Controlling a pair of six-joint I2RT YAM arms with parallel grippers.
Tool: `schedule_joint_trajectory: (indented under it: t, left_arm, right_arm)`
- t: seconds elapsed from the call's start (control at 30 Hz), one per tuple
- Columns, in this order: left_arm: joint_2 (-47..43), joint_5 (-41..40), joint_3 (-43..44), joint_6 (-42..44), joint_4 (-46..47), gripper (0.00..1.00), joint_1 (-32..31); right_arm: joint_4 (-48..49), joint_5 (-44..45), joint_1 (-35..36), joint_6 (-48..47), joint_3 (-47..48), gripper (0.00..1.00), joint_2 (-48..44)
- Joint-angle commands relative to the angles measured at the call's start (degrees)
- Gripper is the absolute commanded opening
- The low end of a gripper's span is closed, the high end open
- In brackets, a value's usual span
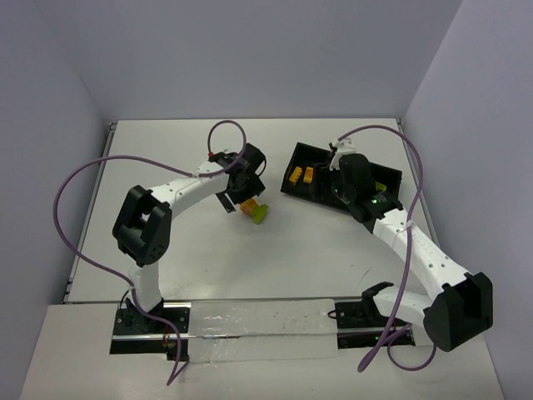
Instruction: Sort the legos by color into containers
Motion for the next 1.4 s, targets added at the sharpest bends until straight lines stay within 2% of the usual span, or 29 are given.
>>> schedule_joint_trajectory:
  t: [0.0, 0.13, 0.53, 0.6, 0.9, 1.1, 1.17, 1.2, 1.23, 1.33, 1.37]
  left_arm:
    - [0.60, 1.33, 1.26, -6.63, 1.44, 0.90, 1.00]
    - [1.58, 4.07, 0.37, -7.97, 3.27, 0.87, 2.02]
    - [2.90, 5.57, -0.43, -9.03, 4.93, 0.73, 2.28]
    - [3.07, 5.99, -0.77, -9.19, 5.19, 0.68, 2.20]
    - [3.62, 7.09, -2.09, -8.91, 6.61, 0.60, 2.20]
    - [3.92, 7.85, -3.84, -9.15, 7.70, 0.59, 2.20]
    - [3.75, 7.64, -3.76, -9.20, 7.66, 0.48, 2.25]
    - [3.61, 7.18, -3.46, -9.10, 7.31, 0.39, 2.20]
    - [3.39, 6.53, -3.07, -8.83, 6.82, 0.27, 2.20]
    - [1.75, 4.96, -1.62, -6.93, 6.17, 0.03, 2.20]
    - [1.23, 4.51, -1.29, -5.88, 6.17, 0.00, 2.20]
  right_arm:
    - [0.51, -0.86, 0.39, -0.38, 0.83, 0.71, -1.71]
    - [0.51, -1.14, 0.31, -0.38, 0.35, 0.71, -1.94]
    - [-0.02, -1.31, 0.39, -0.38, 0.35, 0.71, -1.84]
    - [-0.02, -1.23, 0.39, -0.38, 0.43, 0.71, -1.67]
    - [-0.14, -1.49, 0.39, -0.26, 0.35, 0.71, -1.60]
    - [-0.28, -1.45, 0.39, -0.38, 0.17, 0.71, -1.75]
    - [-0.31, -1.31, 0.39, -0.41, 0.17, 0.71, -1.79]
    - [-0.37, -1.31, 0.39, -0.46, 0.19, 0.71, -1.85]
    - [-0.37, -1.31, 0.39, -0.47, 0.25, 0.71, -1.85]
    - [-0.81, -1.84, 0.39, -0.68, 0.76, 0.71, -1.78]
    - [-1.13, -1.89, 0.43, -0.73, 1.06, 0.71, -1.80]
